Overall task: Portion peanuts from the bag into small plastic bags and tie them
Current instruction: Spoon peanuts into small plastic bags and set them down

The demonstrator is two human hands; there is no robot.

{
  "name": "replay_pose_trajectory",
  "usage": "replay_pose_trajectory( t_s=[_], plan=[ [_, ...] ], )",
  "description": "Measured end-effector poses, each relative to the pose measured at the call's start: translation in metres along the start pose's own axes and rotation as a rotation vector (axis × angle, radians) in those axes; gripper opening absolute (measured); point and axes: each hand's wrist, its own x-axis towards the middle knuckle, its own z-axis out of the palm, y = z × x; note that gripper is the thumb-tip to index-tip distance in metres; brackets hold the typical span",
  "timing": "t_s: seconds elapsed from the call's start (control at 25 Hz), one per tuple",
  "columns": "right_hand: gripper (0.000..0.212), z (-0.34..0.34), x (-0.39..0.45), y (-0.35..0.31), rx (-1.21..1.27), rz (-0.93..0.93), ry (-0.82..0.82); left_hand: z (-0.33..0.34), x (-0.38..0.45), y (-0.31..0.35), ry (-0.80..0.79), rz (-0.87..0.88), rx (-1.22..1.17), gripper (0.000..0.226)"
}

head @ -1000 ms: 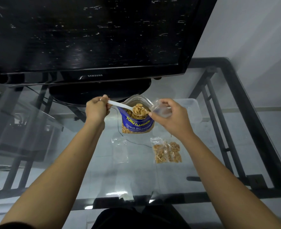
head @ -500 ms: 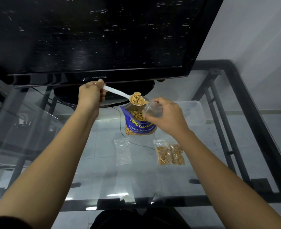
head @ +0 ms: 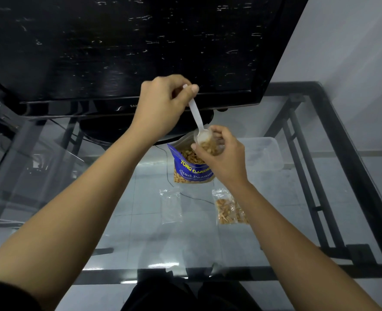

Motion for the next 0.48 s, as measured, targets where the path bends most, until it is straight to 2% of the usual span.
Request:
replay_pose_trajectory(
  t_s=[0.12, 0.32, 0.48],
  plan=[
    [0.050, -0.002, 0.001, -0.003, 0.123, 0.036, -0.056, -0.008, -0.001, 0.008, 0.038, 0.055, -0.001, 0.024],
    [0.035, -0.008, -0.002, 0.002, 0.235, 0.078, -0.165, -0.015, -0.002, 0.012, 0.084, 0.079, -0.018, 0.025],
    [0.030, -0.021, -0.012, 0.015, 0.273, 0.109, -0.097, -0.021, 0.005, -0.022, 0.313, -0.087, -0.124, 0.027]
  ],
)
